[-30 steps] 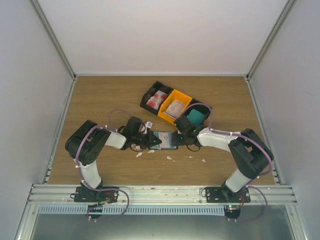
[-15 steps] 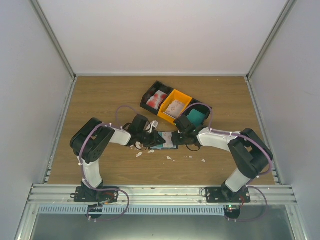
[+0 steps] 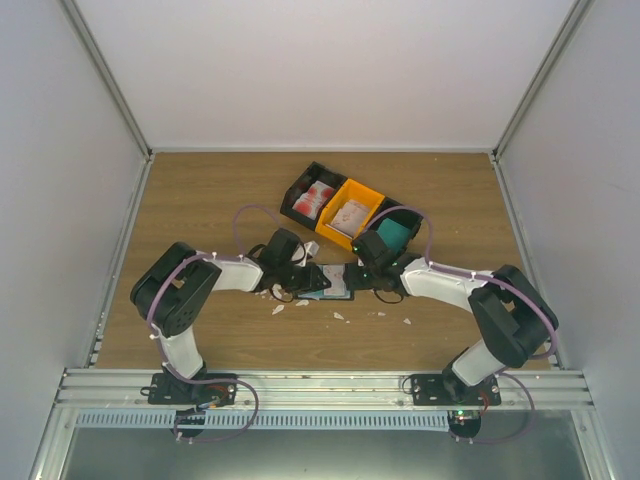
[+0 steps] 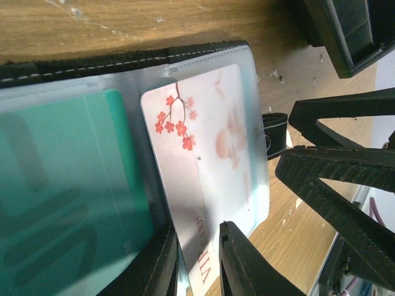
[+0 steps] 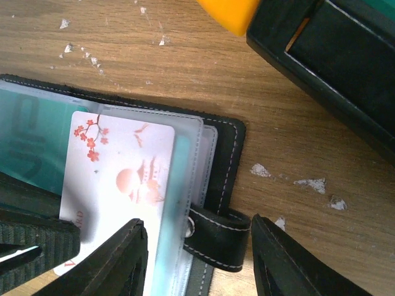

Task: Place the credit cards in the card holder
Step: Insert the credit card into the card holder.

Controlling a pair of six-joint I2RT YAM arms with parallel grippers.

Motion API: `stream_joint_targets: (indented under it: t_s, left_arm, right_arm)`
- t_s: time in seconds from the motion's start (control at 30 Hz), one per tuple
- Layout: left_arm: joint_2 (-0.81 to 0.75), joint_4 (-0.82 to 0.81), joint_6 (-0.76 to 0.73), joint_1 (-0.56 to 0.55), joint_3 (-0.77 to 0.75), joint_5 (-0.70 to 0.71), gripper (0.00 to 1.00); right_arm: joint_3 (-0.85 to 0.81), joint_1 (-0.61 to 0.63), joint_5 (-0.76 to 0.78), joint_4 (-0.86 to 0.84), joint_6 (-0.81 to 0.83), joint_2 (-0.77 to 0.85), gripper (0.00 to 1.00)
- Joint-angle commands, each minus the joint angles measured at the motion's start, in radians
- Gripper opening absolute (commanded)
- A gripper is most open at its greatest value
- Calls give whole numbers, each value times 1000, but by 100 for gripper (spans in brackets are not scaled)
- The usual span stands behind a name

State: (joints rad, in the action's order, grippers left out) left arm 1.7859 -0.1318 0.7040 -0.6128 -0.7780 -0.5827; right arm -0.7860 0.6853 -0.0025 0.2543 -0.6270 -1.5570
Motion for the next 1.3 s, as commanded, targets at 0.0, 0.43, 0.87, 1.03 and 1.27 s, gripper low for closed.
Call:
stream_joint_targets:
  t_s: [0.0,0.43,0.87,1.03,1.27]
  left_arm:
    - [-25,68,-51,-5,-7,72,23]
    - [32,74,-127,-42,-64,-6,24]
    - [54,143,-187,-70,-119,10,31]
    - [2,221,-186,-70,-120,79,36]
    - [-58,277,-160,-70,-119,113,45]
  right_arm:
    - [-6,6,1,16,-20,4,47]
    - [-12,5,-49,-7,6,-72,45]
    - [-8,5,-37,-7,-3,-54,42]
    - [-6,4,-21,4,-13,-22,43]
    - [-7,-3,-35,4,-7,-30,43]
